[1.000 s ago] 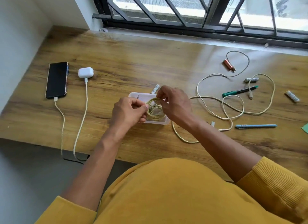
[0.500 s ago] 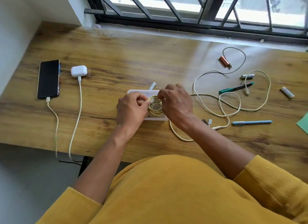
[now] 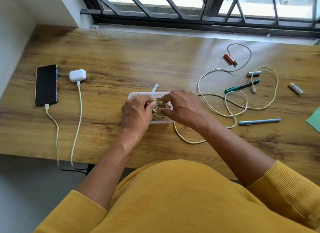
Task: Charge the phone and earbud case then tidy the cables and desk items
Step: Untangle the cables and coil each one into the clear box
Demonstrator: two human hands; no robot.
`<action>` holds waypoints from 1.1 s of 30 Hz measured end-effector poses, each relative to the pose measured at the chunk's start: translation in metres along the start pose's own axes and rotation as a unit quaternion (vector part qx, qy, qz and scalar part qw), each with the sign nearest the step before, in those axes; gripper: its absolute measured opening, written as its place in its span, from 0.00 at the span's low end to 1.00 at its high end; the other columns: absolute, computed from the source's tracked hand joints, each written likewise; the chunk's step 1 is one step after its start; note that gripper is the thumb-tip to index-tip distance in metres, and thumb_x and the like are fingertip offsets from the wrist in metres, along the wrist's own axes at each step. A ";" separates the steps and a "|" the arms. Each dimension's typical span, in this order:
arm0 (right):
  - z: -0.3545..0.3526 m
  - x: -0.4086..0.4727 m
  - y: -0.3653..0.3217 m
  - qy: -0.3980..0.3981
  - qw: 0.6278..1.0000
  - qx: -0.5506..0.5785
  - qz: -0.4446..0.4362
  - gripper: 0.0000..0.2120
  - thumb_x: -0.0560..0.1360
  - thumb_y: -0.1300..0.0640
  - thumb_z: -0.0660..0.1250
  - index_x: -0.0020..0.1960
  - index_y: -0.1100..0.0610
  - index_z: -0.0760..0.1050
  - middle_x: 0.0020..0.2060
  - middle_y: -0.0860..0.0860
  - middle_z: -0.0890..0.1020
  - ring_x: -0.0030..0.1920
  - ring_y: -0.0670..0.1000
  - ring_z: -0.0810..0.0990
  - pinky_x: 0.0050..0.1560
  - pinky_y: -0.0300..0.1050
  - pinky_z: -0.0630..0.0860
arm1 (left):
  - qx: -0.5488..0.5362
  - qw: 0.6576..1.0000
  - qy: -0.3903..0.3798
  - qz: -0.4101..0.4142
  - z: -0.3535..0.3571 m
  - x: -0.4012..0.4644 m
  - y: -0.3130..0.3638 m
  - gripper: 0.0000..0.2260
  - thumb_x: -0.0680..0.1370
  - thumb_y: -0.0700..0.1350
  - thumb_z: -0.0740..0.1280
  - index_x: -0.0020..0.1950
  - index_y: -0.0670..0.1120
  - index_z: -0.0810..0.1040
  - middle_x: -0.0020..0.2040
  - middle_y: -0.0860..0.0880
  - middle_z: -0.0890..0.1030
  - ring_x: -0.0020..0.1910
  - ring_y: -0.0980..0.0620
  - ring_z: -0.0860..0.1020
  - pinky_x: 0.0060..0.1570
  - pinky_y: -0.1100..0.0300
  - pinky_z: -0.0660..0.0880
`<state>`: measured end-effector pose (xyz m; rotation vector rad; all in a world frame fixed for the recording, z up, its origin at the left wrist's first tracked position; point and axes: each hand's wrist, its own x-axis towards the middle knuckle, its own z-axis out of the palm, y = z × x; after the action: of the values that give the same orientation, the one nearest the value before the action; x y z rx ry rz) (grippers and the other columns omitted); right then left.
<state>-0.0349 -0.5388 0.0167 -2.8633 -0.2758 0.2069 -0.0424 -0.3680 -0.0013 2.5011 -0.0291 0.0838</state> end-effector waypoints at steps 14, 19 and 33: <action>0.009 0.001 -0.010 -0.011 0.997 -0.071 -0.019 0.17 0.77 0.38 0.72 0.60 0.45 0.83 0.55 0.46 0.82 0.54 0.55 0.84 0.40 0.47 0.69 | 0.049 0.998 -0.021 0.041 0.008 -0.002 0.002 0.04 0.78 0.44 0.76 0.50 0.46 0.83 0.49 0.47 0.81 0.50 0.46 0.78 0.44 0.56 0.69; 0.016 -0.007 -0.004 0.004 1.000 -0.005 -0.007 0.17 0.78 0.39 0.70 0.64 0.45 0.81 0.56 0.46 0.81 0.56 0.55 0.83 0.40 0.48 0.72 | 0.047 0.998 -0.032 0.032 0.010 0.002 0.002 0.04 0.78 0.44 0.76 0.49 0.47 0.82 0.48 0.48 0.82 0.49 0.47 0.78 0.44 0.56 0.67; -0.001 -0.028 0.012 0.093 0.984 0.147 0.043 0.18 0.78 0.42 0.70 0.66 0.45 0.80 0.62 0.42 0.84 0.63 0.51 0.80 0.57 0.51 0.79 | -0.006 1.000 0.011 -0.013 -0.022 -0.001 0.013 0.09 0.81 0.48 0.71 0.58 0.50 0.88 0.46 0.50 0.86 0.44 0.49 0.82 0.52 0.52 0.79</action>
<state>-0.0600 -0.5565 0.0174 -2.5799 -0.0761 -0.0043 -0.0449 -0.3654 0.0243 2.4874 0.0120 0.1007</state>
